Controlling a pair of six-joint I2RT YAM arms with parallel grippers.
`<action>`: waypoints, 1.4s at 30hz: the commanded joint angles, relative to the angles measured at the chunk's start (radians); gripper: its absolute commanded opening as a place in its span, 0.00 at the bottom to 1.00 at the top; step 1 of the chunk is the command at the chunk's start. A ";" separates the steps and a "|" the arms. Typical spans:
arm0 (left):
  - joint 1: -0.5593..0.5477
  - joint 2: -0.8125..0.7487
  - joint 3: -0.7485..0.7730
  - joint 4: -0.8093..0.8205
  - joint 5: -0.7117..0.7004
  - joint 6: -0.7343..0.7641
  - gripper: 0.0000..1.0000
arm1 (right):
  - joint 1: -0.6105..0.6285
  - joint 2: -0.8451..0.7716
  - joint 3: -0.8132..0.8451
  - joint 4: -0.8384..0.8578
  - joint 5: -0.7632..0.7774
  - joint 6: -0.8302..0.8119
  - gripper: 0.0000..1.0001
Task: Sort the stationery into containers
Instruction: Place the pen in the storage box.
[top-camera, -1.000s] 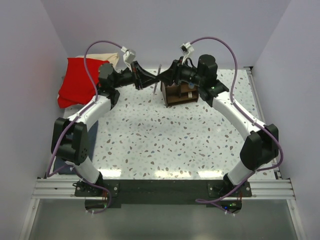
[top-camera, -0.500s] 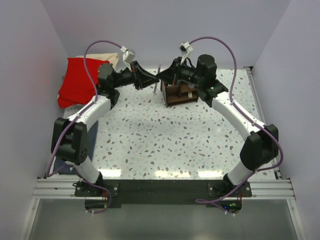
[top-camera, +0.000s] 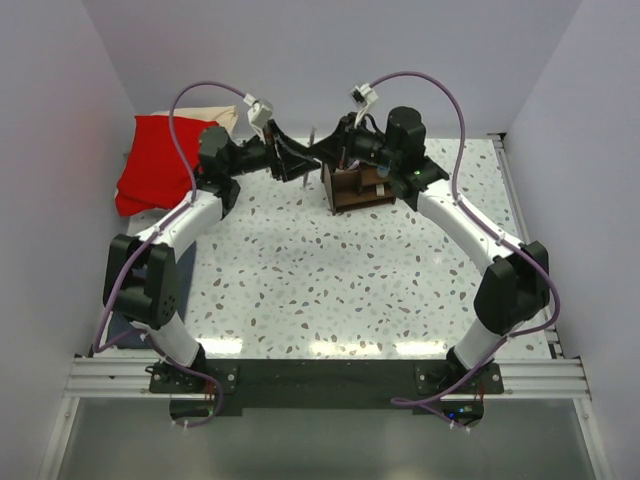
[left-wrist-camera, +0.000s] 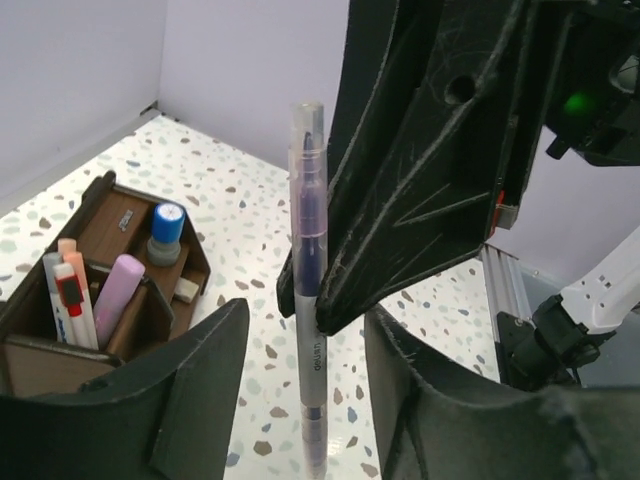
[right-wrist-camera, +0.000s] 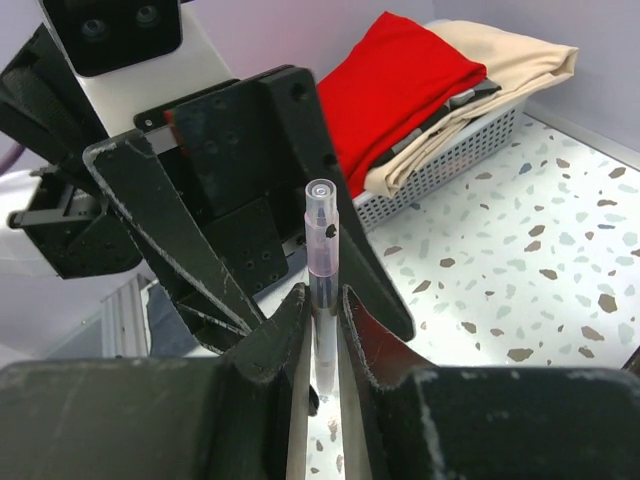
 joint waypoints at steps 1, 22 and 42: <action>0.013 0.007 0.086 -0.239 -0.043 0.192 0.57 | -0.003 0.006 0.049 0.049 -0.003 -0.082 0.00; 0.229 0.008 0.087 -0.769 -0.188 0.646 0.75 | -0.135 0.198 -0.025 0.243 0.117 -0.268 0.00; 0.226 0.047 0.042 -0.683 -0.130 0.552 0.75 | -0.163 0.268 0.095 0.219 0.146 -0.257 0.00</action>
